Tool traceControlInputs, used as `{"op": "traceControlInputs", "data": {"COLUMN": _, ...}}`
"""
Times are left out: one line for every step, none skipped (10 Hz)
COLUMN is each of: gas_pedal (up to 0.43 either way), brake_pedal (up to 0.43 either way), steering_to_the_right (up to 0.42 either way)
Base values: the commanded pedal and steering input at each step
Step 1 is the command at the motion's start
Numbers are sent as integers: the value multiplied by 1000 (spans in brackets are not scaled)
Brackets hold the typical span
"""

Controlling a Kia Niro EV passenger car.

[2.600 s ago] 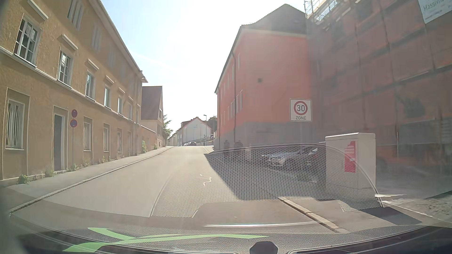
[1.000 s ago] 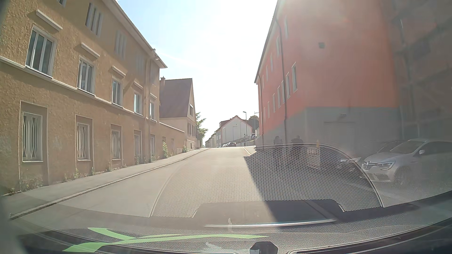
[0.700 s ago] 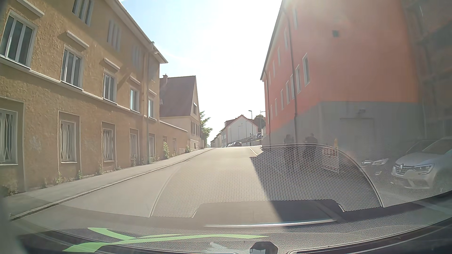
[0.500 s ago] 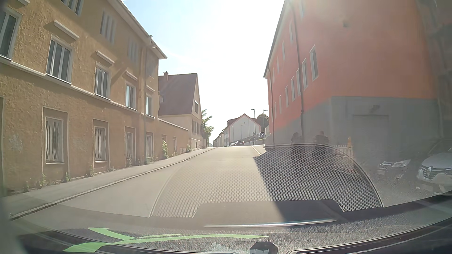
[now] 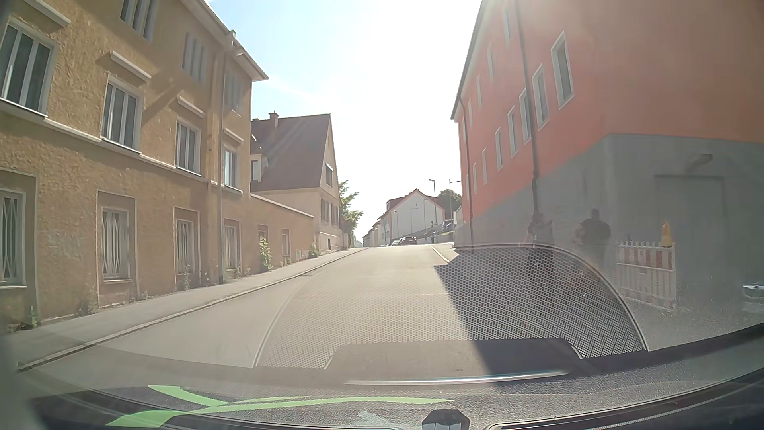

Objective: Follow the waypoints while adhering to traffic rules and regulations

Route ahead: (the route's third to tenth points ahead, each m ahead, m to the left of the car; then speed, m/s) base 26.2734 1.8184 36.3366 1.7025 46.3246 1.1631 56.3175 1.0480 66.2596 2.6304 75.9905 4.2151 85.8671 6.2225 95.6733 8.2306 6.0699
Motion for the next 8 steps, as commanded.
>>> {"op": "traceControlInputs", "data": {"gas_pedal": 0, "brake_pedal": 0, "steering_to_the_right": -11}}
{"op": "traceControlInputs", "data": {"gas_pedal": 59, "brake_pedal": 0, "steering_to_the_right": -9}}
{"op": "traceControlInputs", "data": {"gas_pedal": 110, "brake_pedal": 0, "steering_to_the_right": -8}}
{"op": "traceControlInputs", "data": {"gas_pedal": 118, "brake_pedal": 0, "steering_to_the_right": -6}}
{"op": "traceControlInputs", "data": {"gas_pedal": 138, "brake_pedal": 0, "steering_to_the_right": -5}}
{"op": "traceControlInputs", "data": {"gas_pedal": 150, "brake_pedal": 0, "steering_to_the_right": -4}}
{"op": "traceControlInputs", "data": {"gas_pedal": 150, "brake_pedal": 0, "steering_to_the_right": -4}}
{"op": "traceControlInputs", "data": {"gas_pedal": 150, "brake_pedal": 0, "steering_to_the_right": -3}}
